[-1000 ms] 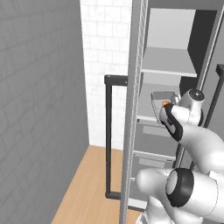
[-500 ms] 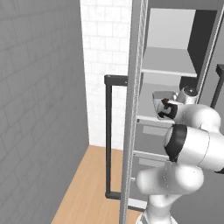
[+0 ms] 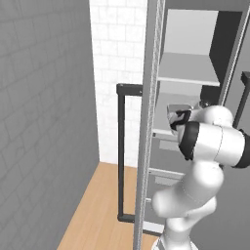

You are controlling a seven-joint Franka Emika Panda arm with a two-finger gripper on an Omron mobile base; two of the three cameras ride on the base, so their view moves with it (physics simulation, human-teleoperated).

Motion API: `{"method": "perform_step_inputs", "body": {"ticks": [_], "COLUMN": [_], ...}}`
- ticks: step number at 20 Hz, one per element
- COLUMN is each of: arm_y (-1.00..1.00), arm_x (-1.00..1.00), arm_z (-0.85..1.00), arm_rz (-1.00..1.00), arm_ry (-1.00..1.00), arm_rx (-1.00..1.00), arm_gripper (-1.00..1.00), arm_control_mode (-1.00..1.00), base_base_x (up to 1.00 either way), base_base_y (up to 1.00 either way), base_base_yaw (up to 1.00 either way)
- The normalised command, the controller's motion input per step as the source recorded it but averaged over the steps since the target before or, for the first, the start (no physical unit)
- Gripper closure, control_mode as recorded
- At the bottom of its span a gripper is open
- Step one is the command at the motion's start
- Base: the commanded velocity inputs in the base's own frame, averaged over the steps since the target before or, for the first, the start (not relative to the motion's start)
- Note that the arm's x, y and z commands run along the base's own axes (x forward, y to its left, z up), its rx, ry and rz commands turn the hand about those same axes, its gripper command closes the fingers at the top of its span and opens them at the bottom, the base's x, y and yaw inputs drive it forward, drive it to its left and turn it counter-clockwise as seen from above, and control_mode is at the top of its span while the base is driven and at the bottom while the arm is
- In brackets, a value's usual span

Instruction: Take the meat container that has the shrimp and place it on the second highest rack of the freezer. Then take the vegetable container that has the bell pepper and cucumber and place it on the highest rack of the freezer.

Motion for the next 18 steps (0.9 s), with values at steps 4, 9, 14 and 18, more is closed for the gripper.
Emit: {"method": "perform_step_inputs", "body": {"ticks": [4, 9, 14, 18], "arm_y": [0.00, -0.01, 0.00, 0.00], "arm_x": [0.57, 0.55, 0.47, 0.30], "arm_z": [-0.13, -0.07, -0.25, -0.34], "arm_rz": [-0.05, -0.06, -0.05, -0.03], "arm_ry": [0.00, 0.00, 0.00, -0.02], "arm_rx": [0.03, 0.03, 0.00, 0.00], "arm_gripper": [1.00, 1.00, 1.00, -1.00], "arm_control_mode": [-1.00, -1.00, -1.00, -1.00], "base_base_x": [0.00, 0.00, 0.00, 0.00], "base_base_y": [0.00, 0.00, 0.00, 0.00], "base_base_yaw": [0.00, 0.00, 0.00, 0.00]}}
